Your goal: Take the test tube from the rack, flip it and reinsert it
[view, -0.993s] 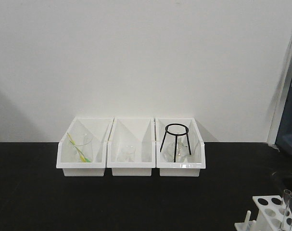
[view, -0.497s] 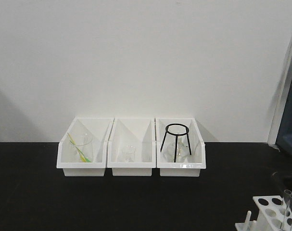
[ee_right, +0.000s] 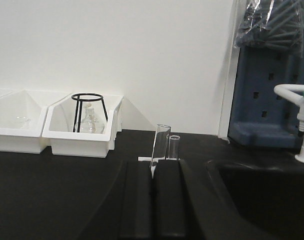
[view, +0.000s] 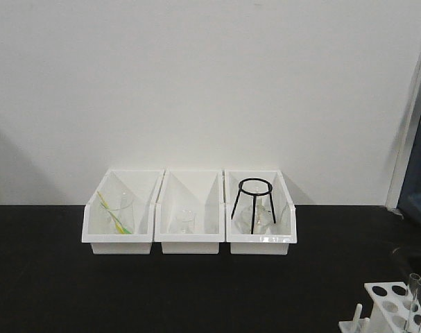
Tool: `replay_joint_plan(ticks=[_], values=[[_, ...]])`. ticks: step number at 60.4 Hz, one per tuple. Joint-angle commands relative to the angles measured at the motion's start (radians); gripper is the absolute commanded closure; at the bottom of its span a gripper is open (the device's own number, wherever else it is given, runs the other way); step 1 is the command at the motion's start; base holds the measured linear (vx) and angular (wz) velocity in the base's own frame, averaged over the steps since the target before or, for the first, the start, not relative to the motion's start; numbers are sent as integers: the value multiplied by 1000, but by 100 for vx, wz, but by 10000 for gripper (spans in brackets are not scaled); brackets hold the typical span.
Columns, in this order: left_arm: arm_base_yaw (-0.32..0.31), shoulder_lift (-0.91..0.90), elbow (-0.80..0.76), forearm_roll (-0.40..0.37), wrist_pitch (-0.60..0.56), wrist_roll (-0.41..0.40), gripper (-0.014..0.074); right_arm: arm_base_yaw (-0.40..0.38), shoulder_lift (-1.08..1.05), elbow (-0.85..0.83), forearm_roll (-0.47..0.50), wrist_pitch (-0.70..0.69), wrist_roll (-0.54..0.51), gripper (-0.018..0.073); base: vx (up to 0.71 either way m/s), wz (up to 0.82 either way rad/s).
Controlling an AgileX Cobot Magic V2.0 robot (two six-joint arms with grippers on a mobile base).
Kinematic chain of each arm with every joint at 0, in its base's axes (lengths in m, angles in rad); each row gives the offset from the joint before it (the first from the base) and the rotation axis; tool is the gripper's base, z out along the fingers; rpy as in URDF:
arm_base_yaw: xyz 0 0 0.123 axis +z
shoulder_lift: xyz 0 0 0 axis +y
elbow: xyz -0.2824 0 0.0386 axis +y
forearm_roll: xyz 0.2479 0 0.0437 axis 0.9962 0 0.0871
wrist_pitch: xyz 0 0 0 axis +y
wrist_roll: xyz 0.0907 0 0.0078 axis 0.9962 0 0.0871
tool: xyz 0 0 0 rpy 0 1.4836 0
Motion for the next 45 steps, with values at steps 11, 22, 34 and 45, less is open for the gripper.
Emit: replay_joint_plan(ticks=[11, 22, 34, 45], values=[[-4, -3, 2, -4, -88, 0, 603, 15, -34, 2, 2, -2, -38, 571, 0, 0], [-4, -3, 2, -4, -88, 0, 603, 15, -33, 2, 2, 0, -38, 571, 0, 0], [-4, -3, 2, -4, -88, 0, 603, 15, -33, 2, 2, 0, -38, 571, 0, 0], [-4, -3, 2, -4, -88, 0, 603, 15, -33, 2, 2, 1, -38, 571, 0, 0]])
